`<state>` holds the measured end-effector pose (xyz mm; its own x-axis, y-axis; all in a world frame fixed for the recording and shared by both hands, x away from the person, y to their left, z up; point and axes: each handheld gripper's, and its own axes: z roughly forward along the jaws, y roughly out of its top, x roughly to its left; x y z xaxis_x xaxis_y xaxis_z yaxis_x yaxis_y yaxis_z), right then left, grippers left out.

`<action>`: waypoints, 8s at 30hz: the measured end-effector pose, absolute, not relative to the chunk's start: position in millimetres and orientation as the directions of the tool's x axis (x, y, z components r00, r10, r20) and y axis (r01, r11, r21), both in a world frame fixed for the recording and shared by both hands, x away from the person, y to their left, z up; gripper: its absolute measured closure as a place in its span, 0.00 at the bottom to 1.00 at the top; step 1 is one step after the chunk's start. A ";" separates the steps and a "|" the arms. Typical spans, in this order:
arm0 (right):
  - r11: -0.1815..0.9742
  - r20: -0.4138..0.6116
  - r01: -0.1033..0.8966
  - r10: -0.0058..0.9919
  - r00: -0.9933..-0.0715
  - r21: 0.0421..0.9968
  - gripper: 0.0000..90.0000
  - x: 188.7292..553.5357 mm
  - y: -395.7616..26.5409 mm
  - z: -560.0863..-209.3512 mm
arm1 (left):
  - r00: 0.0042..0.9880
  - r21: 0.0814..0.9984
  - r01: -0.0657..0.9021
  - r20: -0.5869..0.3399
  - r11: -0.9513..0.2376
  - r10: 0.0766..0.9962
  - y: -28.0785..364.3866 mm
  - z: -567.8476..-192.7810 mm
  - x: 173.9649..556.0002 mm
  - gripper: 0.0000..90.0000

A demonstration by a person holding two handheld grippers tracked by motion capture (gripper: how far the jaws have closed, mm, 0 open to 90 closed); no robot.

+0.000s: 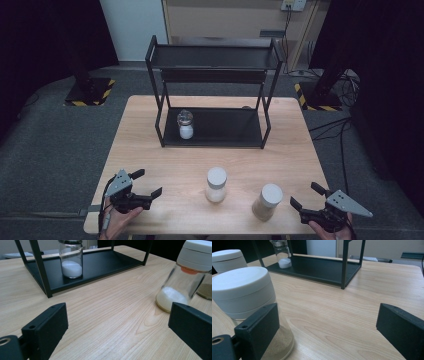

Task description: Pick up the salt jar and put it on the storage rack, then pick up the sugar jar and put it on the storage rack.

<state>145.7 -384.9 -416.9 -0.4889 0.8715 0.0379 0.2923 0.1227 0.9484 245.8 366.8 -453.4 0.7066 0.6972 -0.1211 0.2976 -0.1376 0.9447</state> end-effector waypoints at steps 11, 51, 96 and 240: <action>0.123 0.037 0.292 0.873 -0.487 0.948 0.05 145.8 -384.6 -416.9 | 0.700 0.945 0.299 -0.122 -0.134 0.704 368.3 -453.7 245.0 0.01; 0.087 0.025 0.277 0.926 -0.377 0.957 0.03 137.0 -361.9 -400.2 | 0.706 0.936 0.322 -0.138 -0.140 0.695 367.7 -453.1 248.1 0.01; 0.230 0.048 0.337 0.761 -0.647 0.913 0.03 202.2 -277.4 -309.5 | 0.708 0.933 0.327 -0.135 -0.152 0.693 366.3 -452.0 248.7 0.01; 0.432 -0.025 0.461 0.750 -0.661 0.775 0.38 353.8 -121.5 -280.4 | 0.722 0.928 0.327 -0.124 -0.177 0.681 364.4 -451.2 251.5 0.01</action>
